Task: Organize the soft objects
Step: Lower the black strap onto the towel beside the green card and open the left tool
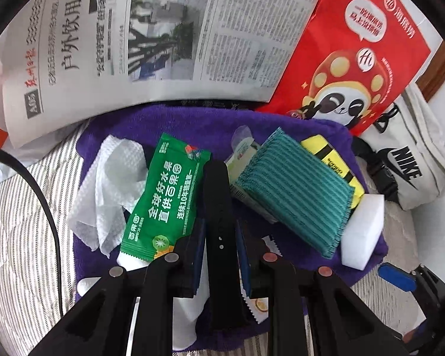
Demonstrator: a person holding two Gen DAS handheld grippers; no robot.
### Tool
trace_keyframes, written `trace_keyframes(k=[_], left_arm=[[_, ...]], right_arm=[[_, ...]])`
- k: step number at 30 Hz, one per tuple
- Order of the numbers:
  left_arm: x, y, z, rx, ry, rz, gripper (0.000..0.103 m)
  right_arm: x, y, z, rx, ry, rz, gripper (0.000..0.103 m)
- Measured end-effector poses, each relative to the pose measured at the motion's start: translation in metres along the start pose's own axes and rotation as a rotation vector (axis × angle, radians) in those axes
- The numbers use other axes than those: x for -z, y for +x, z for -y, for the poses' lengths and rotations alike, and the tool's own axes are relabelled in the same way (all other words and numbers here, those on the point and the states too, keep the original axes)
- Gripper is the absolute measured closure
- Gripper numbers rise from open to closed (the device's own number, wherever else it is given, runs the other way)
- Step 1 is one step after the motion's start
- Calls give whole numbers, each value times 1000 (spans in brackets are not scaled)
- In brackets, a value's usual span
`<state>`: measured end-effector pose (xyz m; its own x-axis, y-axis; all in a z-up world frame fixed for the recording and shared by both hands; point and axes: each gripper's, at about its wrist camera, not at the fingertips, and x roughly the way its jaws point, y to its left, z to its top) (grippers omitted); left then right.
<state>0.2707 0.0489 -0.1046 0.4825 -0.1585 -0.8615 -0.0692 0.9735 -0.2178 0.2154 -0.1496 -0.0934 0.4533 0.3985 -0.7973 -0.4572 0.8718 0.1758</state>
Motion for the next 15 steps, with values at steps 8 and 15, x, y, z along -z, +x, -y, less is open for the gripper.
trace_keyframes(k=[8,15], left_arm=[[6,23,4,-21,1,-34,83],[6,29,8,-28,-3,-45,82]], right_arm=[[6,7,8,26,24,-17,33],[8,7,11,49,30,-24,33]])
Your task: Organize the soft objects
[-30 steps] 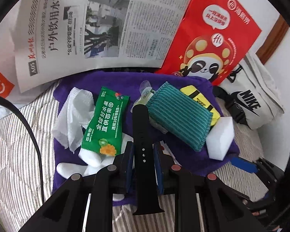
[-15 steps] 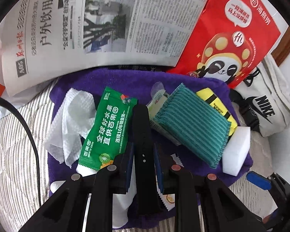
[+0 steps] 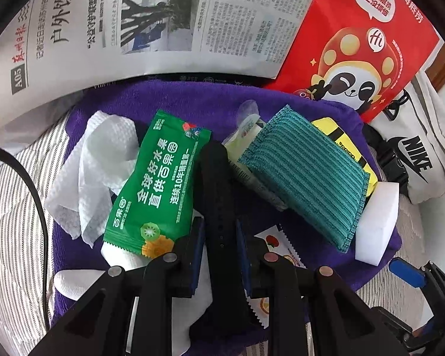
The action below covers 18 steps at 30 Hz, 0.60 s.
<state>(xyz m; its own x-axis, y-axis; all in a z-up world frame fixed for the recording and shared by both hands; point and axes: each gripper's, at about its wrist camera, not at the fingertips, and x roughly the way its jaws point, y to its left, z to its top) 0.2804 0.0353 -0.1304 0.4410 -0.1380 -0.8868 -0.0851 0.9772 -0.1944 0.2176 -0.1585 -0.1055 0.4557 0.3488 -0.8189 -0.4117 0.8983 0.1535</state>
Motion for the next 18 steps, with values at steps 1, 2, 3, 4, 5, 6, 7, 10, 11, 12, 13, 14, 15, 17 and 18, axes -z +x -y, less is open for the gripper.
trace_keyframes(k=[1,2,3,4,5,6,7,10,11,12,13,14,15,17,18], left_arm=[[0,0,-1,4,-5,-5,81],[0,0,-2,8,-8,-9,77],[0,-1,-2,10,-10,-9,74],[0,-3,-3,14,-11,-12,69],[1,-5,-4,28,-11,-17,62],[2,-7,-4,37,-7,-18,59],[4,-10,-5,42,0,-17,53],[9,-18,-2,44,20,-6,43],[11,-21,-1,40,25,-2,40],[13,-26,0,37,29,3,36],[15,-30,0,36,32,10,30],[17,-36,-1,30,34,18,28],[19,-39,-1,22,35,25,28],[23,-50,-2,12,34,49,25],[26,-55,-2,14,33,56,24]], right_arm=[[0,1,0,5,2,-1,33],[1,1,0,8,5,-4,33],[2,2,0,12,7,-7,33],[3,2,0,16,8,-8,33],[4,2,0,22,9,-8,33],[5,2,-1,32,10,-9,33],[7,1,-1,41,11,-10,33],[10,-6,-2,47,24,-8,33],[11,-8,-2,51,28,-5,33],[12,-11,-3,61,26,-2,31],[13,-12,-4,72,15,-4,29],[13,-14,-6,86,5,-2,29],[14,-18,-6,100,8,5,29],[14,-22,-7,96,25,3,29],[15,-25,-8,92,38,3,29]])
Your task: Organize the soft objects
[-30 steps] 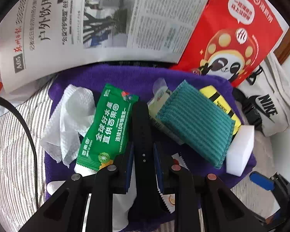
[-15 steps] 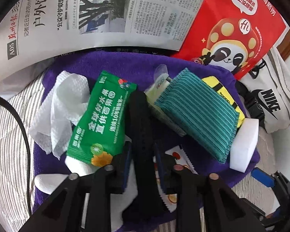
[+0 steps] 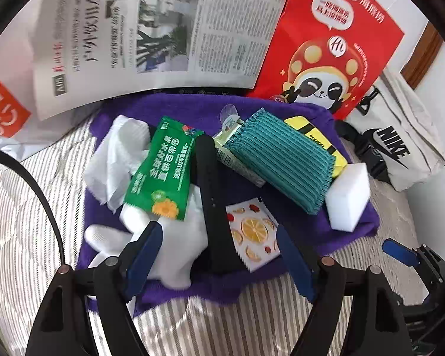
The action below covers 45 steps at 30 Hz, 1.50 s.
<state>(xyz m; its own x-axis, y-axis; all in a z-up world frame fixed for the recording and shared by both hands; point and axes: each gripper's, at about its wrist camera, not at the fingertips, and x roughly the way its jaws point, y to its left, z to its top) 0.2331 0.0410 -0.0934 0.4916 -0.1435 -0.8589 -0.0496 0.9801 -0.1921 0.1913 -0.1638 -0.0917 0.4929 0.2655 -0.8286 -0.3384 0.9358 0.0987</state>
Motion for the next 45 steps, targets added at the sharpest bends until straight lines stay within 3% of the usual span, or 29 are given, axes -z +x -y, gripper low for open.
trace_keyframes(k=[9,16,20,36,45], left_arm=[[32,-46,5,-14,-5,56,15],[64,-92,19,-71,21,107,9],[85,-119,24,-139,-4,147,9],[143,-179,21,-129,-21,236,9],[158,-195,26,-118,-17,259,9]], right_arm=[[11,-41,-21,48,26,46,15],[22,-71,-36,95,39,109,5],[33,-85,-38,116,64,124,4],[75,-124,-35,166,67,158,4],[84,-143,-35,184,74,185,4]])
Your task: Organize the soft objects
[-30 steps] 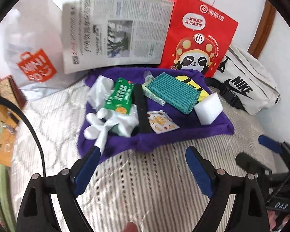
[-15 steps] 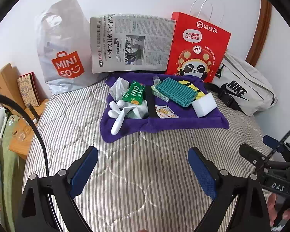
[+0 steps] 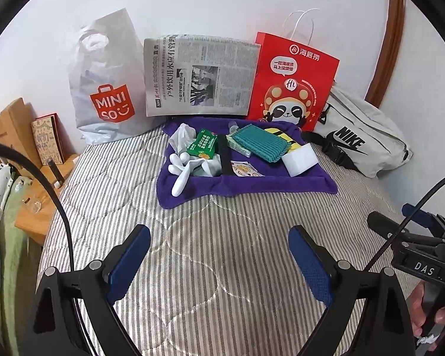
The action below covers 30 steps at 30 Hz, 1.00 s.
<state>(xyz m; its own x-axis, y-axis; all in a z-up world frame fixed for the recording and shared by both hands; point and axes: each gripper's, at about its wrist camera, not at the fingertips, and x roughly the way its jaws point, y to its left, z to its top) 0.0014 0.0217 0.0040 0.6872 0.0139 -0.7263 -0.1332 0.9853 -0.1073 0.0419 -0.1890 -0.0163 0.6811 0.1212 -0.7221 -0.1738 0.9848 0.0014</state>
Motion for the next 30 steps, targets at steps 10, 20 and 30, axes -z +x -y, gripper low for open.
trace_keyframes(k=[10,20,30], left_arm=[[2,-5,11,-10,23,-3,9],[2,-9,10,-21,20,2,9],[3,-8,9,-25,24,-4,8]], right_arm=[[2,-9,1,11,-2,11,4],[2,-13,-4,4,-11,16,4],[2,-15,-4,19,-9,19,4]])
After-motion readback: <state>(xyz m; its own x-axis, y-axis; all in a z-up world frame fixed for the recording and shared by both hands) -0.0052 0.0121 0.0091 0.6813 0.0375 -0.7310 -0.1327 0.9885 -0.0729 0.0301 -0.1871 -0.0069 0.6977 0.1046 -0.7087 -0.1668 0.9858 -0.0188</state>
